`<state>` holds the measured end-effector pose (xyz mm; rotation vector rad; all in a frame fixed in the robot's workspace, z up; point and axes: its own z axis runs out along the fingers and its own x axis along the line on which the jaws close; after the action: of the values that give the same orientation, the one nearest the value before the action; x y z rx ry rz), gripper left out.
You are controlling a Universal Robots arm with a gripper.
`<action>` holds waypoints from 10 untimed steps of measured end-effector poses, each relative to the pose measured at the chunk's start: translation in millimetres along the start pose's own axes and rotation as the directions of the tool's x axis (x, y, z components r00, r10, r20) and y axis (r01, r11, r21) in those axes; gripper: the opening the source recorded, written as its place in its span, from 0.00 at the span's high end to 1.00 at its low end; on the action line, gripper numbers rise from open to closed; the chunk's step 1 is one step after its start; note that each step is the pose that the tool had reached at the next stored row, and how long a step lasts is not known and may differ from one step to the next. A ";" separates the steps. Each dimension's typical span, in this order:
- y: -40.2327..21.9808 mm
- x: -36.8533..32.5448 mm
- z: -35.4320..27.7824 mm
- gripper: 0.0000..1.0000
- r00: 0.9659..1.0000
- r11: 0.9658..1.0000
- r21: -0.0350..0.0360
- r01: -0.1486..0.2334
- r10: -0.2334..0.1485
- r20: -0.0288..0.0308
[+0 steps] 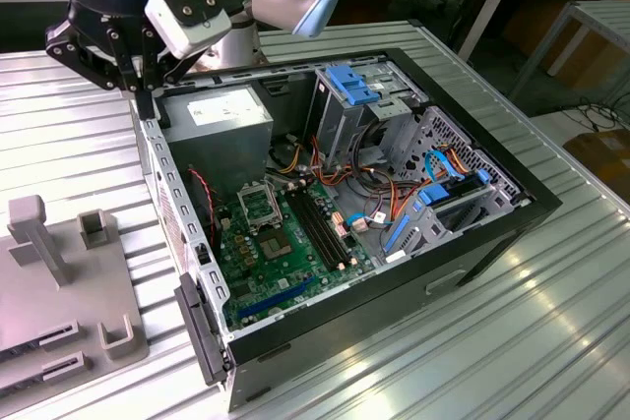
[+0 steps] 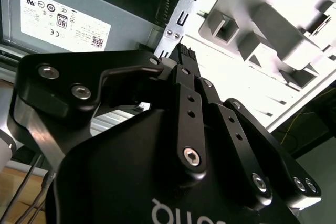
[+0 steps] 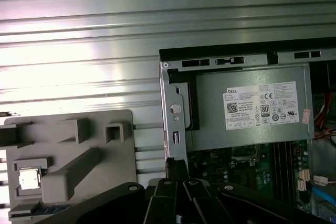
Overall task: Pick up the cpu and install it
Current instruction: 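Reach for the cpu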
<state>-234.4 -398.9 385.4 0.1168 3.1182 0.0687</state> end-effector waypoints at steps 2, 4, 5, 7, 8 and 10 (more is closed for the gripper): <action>-0.1 0.9 0.0 0.89 1.000 1.000 0.000 0.000 0.000 0.000; -0.2 2.2 0.1 0.89 1.000 1.000 0.000 0.000 0.000 0.000; -0.3 3.4 0.1 0.89 1.000 1.000 0.000 0.000 0.000 0.000; -0.3 4.8 0.1 0.89 1.000 1.000 0.000 0.000 0.000 0.000; -0.4 5.5 0.2 0.89 1.000 1.000 0.000 0.000 0.000 0.000; -0.6 7.1 0.1 0.89 1.000 1.000 0.000 0.000 0.000 0.000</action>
<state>-241.5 -398.9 385.1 0.1168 3.1184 0.0686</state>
